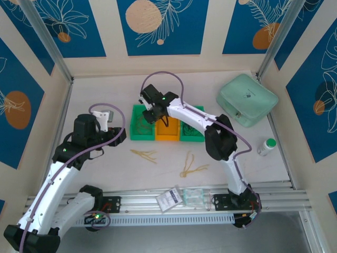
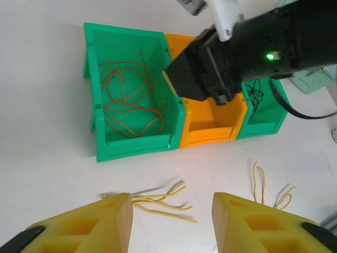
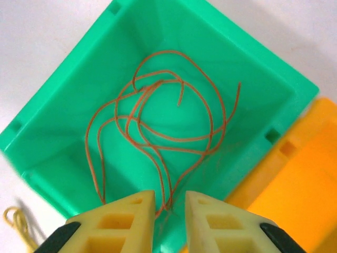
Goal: Untangle the cables
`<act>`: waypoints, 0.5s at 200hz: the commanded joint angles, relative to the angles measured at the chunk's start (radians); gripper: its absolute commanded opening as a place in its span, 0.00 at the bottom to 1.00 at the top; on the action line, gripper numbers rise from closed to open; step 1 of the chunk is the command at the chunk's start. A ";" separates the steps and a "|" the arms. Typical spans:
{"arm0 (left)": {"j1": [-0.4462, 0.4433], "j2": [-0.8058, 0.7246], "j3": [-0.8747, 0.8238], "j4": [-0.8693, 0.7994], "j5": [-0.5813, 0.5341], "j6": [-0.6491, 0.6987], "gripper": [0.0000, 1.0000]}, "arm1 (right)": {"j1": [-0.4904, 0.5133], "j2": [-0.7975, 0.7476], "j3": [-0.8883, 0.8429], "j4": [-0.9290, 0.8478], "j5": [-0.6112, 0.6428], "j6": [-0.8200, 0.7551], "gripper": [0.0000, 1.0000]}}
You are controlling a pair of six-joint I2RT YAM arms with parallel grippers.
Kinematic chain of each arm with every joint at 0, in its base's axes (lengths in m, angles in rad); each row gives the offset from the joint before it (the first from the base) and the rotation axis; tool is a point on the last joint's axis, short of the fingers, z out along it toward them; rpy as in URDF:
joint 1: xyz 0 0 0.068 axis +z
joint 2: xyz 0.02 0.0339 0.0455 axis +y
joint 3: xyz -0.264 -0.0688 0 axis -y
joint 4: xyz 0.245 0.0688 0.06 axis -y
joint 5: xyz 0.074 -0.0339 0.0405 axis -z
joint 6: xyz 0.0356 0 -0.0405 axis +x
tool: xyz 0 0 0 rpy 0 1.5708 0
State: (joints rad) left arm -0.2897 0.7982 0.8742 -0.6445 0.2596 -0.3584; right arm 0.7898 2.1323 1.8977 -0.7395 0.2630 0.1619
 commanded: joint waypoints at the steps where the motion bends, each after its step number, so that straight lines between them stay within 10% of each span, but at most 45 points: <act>1: 0.015 -0.011 -0.014 0.006 0.037 0.009 0.43 | -0.001 -0.184 -0.137 0.082 -0.091 0.008 0.23; 51: 0.015 -0.038 -0.050 0.009 0.028 -0.014 0.44 | 0.005 -0.516 -0.584 0.252 -0.411 0.004 0.22; 100: 0.015 -0.005 -0.055 0.059 0.076 -0.052 0.44 | 0.038 -0.533 -0.790 0.374 -0.533 0.219 0.23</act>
State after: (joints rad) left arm -0.2893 0.7849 0.8284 -0.6266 0.2893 -0.3782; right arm 0.7982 1.5681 1.1728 -0.4553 -0.1707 0.2455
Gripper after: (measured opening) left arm 0.440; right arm 0.227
